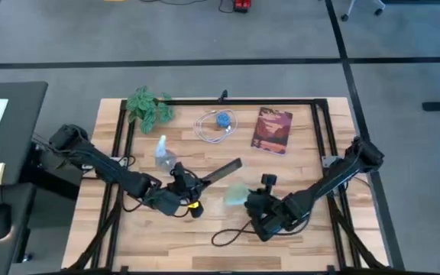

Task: Apply microfiber cloth
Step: Wipe the front of the black cellphone with the green microfiber cloth

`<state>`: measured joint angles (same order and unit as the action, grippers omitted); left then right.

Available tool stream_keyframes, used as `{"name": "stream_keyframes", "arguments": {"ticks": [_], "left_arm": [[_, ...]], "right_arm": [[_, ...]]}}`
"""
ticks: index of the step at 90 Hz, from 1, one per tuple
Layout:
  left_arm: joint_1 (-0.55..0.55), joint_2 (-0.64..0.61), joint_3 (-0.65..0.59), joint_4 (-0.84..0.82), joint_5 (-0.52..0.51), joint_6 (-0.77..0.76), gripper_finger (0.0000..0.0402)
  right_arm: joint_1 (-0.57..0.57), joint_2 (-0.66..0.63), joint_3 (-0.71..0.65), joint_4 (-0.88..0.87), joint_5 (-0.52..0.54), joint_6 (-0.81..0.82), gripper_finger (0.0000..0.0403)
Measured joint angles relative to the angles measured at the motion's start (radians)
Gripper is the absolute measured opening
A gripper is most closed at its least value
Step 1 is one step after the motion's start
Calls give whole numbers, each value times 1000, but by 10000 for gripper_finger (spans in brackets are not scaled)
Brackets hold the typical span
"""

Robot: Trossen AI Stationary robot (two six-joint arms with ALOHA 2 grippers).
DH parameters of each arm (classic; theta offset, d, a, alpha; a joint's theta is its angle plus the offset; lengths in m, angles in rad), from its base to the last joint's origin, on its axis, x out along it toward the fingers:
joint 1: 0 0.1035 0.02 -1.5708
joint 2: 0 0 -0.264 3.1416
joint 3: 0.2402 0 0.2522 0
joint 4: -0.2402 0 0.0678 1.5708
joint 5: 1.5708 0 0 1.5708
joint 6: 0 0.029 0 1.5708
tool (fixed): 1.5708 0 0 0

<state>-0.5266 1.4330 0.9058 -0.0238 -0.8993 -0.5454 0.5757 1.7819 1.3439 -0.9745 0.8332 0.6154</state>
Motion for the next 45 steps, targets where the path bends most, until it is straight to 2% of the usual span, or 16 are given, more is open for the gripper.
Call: {"name": "stream_keyframes", "arguments": {"ticks": [7,16,33,45], "left_arm": [[-2,0,0,-33,-1,-29,13],[-2,0,0,-68,-9,-54,13],[-1,0,0,-74,-22,-64,13],[-3,0,0,-74,-22,-65,13]], "right_arm": [[-13,21,46,-146,8,58,1],[-17,46,57,-143,-21,43,1],[-19,174,58,126,-122,-63,6],[-32,259,57,328,-193,-99,52]]}}
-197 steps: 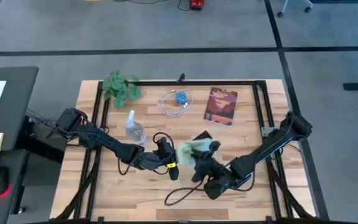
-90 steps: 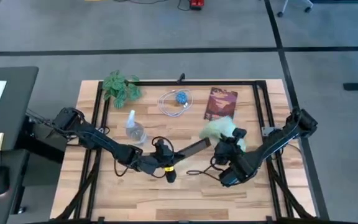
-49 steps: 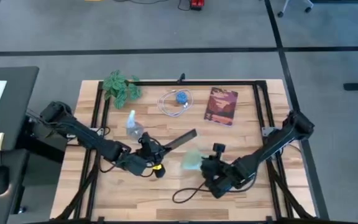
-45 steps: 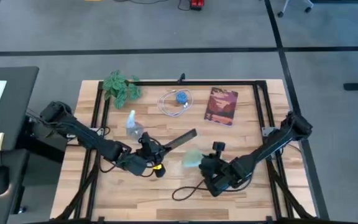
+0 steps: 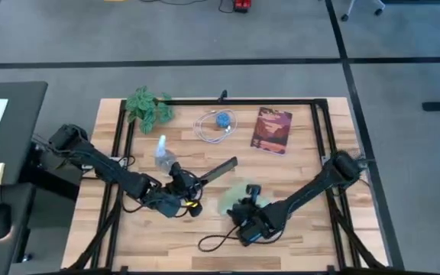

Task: Apply microfiber cloth
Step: Wipe the front of the black cellphone with the green microfiber cloth, then spray the back of the black cellphone with the spray bottle

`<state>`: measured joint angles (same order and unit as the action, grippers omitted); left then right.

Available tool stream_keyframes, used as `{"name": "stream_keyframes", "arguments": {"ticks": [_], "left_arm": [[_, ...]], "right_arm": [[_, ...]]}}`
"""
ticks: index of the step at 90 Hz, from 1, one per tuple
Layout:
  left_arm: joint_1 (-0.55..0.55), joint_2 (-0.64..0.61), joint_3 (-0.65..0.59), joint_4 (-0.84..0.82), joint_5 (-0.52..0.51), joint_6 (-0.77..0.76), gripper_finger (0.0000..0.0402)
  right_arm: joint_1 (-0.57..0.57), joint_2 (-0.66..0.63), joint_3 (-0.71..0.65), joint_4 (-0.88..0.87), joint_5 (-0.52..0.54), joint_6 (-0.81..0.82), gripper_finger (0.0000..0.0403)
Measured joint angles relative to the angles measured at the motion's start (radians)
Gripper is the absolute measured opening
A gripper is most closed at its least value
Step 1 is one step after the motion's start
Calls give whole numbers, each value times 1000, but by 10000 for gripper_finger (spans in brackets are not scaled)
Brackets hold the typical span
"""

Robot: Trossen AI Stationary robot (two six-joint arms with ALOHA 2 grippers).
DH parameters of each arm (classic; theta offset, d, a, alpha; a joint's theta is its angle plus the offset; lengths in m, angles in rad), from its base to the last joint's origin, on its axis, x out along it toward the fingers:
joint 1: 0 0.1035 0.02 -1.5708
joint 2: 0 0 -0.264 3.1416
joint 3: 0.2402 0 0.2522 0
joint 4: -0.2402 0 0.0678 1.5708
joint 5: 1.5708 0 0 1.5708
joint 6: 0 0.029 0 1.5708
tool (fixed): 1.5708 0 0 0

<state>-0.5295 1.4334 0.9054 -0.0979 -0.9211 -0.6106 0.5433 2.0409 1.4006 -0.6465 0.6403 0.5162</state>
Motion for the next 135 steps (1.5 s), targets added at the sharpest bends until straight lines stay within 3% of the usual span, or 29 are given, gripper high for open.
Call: {"name": "stream_keyframes", "arguments": {"ticks": [9,20,30,40,56,75,87,106,121,135], "left_arm": [[-1,0,0,-3,0,0,13],[-2,0,0,-9,0,2,13],[-6,1,0,-25,0,3,13],[-14,1,0,-27,5,40,13],[-31,21,0,-24,58,258,13],[-58,134,0,-11,72,720,13],[-89,236,0,22,-7,1028,13],[-144,359,0,245,-401,1502,13],[-150,399,0,470,-431,1715,13],[-150,400,1,553,-441,1814,13]], "right_arm": [[-20,6,0,103,-129,-48,117],[-37,-45,0,99,-247,-120,217],[-32,-136,1,37,-272,-115,295],[-3,-245,-57,-4,-229,-64,335],[48,-463,-333,83,-159,173,330],[49,-683,-720,559,-166,489,314],[24,-769,-877,809,-183,600,313],[-54,-787,-985,1091,-283,691,313],[-134,-722,-990,1304,-367,661,313],[-195,-648,-981,1398,-447,656,313]]}}
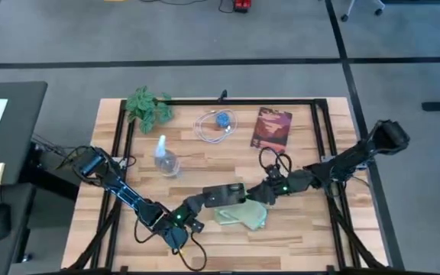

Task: Apply microfiber cloth
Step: Spray the back of the black cellphone with the spray bottle

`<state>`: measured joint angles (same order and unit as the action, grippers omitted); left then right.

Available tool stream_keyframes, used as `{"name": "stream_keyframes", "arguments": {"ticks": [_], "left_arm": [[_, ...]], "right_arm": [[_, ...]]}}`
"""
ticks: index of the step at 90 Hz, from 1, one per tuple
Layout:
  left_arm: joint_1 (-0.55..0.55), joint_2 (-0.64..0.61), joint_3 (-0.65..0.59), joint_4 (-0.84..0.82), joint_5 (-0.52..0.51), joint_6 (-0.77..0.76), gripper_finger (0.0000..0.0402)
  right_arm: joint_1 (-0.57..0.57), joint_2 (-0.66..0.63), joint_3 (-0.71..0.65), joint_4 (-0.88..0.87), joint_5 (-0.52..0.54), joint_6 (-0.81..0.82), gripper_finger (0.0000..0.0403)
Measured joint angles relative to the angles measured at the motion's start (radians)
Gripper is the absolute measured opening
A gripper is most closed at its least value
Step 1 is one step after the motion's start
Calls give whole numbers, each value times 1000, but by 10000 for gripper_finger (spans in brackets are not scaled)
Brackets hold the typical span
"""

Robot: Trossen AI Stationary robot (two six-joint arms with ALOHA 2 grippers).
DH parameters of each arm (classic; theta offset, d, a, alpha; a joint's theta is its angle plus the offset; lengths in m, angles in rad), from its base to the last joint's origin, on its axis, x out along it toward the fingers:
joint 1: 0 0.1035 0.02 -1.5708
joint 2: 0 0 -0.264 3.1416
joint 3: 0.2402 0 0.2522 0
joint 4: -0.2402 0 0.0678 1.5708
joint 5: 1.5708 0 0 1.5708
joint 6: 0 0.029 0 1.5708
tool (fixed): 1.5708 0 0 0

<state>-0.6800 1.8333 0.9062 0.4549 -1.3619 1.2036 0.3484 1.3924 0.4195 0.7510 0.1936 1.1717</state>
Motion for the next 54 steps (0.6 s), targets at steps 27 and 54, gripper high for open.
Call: {"name": "stream_keyframes", "arguments": {"ticks": [27,54], "left_arm": [[0,0,0,28,2,-18,13],[0,-2,0,40,-5,-48,13]], "right_arm": [[-51,162,79,168,-136,-65,295],[-87,198,116,166,-170,-124,116]]}}
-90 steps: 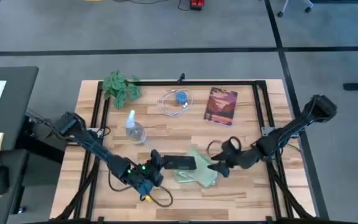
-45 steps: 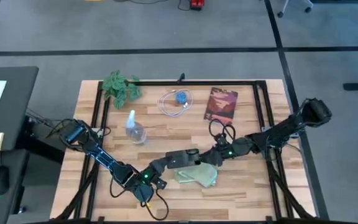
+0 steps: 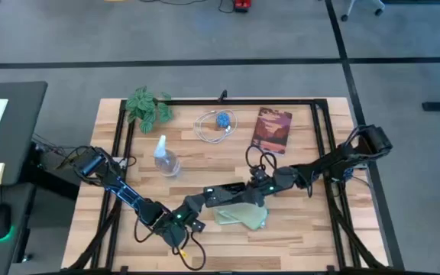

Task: Apply microfiber cloth
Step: Spray the back of the black cellphone with the spray bottle

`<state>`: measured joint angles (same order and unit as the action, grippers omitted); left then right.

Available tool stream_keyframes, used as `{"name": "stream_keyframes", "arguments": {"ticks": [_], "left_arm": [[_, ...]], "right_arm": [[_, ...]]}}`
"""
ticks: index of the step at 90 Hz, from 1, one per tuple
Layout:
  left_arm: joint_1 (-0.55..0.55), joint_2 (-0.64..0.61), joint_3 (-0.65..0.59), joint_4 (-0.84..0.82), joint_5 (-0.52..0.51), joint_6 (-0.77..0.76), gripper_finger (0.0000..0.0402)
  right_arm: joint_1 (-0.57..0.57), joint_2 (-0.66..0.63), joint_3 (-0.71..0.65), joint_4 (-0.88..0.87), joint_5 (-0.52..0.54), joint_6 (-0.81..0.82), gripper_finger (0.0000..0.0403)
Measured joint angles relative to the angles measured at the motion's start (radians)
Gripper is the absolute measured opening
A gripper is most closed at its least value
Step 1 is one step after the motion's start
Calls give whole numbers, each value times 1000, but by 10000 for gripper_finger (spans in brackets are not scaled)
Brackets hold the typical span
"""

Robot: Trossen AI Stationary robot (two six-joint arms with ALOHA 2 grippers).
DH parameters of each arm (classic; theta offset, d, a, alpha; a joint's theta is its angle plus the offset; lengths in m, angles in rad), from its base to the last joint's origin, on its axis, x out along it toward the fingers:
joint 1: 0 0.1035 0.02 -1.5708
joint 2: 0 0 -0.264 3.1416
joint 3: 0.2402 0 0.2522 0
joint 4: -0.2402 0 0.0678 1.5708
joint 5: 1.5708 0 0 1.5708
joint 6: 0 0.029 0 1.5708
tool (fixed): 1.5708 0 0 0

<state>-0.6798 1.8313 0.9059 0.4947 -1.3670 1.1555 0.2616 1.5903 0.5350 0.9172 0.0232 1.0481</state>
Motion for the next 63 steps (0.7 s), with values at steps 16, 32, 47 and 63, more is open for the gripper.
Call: {"name": "stream_keyframes", "arguments": {"ticks": [16,32,47,63], "left_arm": [[-1,1,-1,-23,-12,-47,31],[0,1,-2,-40,22,-271,118],[1,1,1,-196,17,-634,202],[0,1,1,-276,36,-1077,237]], "right_arm": [[0,-9,1,12,6,13,29],[19,-17,-4,-17,54,-41,15],[28,-92,-71,-31,177,-86,12],[60,-223,-143,-19,343,-156,12]]}}
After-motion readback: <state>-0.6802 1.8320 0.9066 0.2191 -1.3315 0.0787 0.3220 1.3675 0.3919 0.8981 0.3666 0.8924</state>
